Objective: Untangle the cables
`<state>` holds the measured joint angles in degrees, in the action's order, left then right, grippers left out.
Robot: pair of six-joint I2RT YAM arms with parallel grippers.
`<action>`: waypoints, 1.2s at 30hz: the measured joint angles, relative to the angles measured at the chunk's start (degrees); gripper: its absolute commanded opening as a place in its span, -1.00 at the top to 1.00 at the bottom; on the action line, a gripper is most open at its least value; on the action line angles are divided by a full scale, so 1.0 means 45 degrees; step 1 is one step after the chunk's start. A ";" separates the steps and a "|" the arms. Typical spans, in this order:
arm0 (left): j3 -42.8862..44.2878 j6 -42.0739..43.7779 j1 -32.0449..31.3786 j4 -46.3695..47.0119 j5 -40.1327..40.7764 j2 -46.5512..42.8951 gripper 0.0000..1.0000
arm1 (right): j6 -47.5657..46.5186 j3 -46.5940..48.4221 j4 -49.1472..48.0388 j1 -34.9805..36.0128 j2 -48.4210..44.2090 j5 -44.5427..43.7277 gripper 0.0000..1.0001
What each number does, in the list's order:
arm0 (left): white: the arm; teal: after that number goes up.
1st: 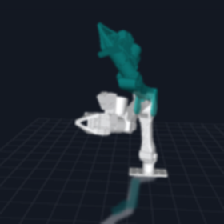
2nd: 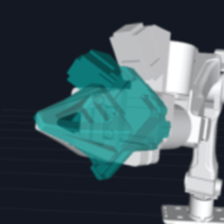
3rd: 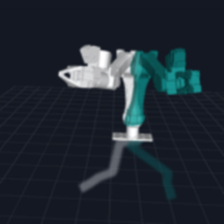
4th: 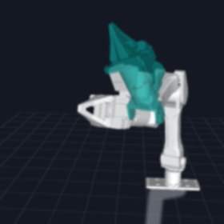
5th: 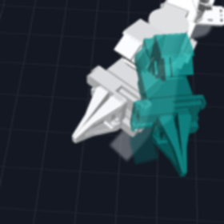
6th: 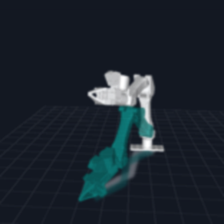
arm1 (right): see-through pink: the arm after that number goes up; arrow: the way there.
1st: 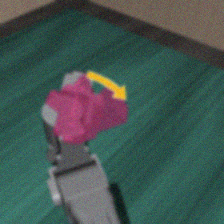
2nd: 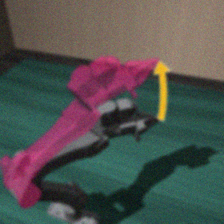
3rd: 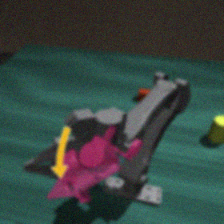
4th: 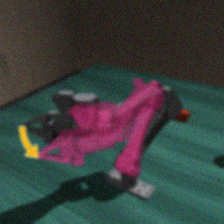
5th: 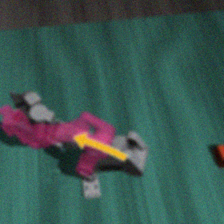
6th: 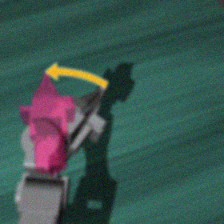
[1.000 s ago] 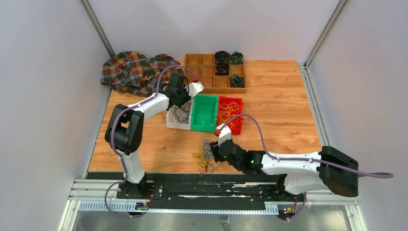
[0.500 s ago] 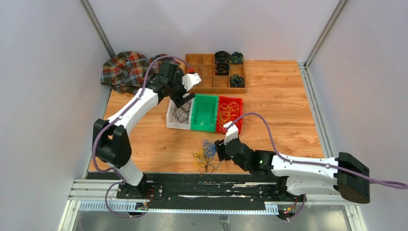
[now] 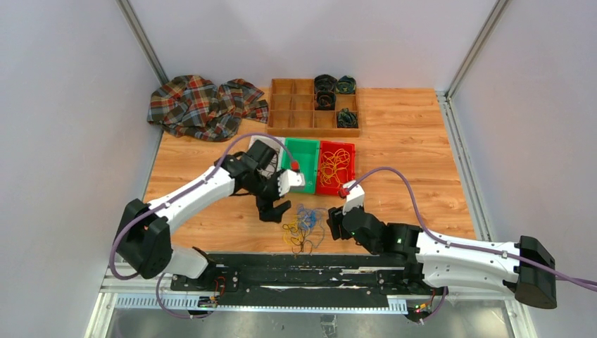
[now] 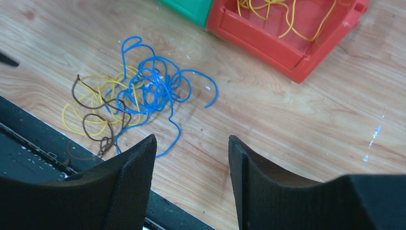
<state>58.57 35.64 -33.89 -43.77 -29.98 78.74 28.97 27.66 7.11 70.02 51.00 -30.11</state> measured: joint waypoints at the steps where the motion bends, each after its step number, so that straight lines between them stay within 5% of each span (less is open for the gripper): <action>1: -0.0345 0.0126 -0.0209 -0.0146 -0.0136 0.0136 -0.62 | 0.0039 -0.0049 0.0165 0.0000 -0.0029 0.0000 -0.12; 17: -0.0704 0.1384 -0.1263 0.0835 -0.1302 0.2773 -0.36 | 0.0253 -0.0529 0.0301 -0.0005 -0.0350 -0.0019 -0.02; 26: -0.0704 0.1311 -0.1481 0.1039 -0.0957 0.2594 0.64 | 0.0321 -0.0661 -0.0194 -0.0005 -0.0350 -0.0019 -0.02; 30: -0.0607 0.1253 -0.1491 0.0767 -0.0607 0.1219 0.88 | 0.0194 -0.0661 -0.0607 -0.0005 -0.0301 0.0000 -0.03; 34: 0.0049 0.1219 -0.1491 0.0121 -0.0398 -0.0253 0.88 | -0.0117 -0.0588 -0.1107 -0.0005 0.0044 0.0121 -0.07; 36: 0.0301 0.1117 -0.1491 -0.0073 -0.0408 -0.0704 0.62 | -0.0243 -0.0447 -0.1248 -0.0005 0.0282 0.0204 -0.09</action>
<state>59.92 40.66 -40.60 -44.10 -31.81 75.57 27.88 25.65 1.50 70.00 52.27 -29.19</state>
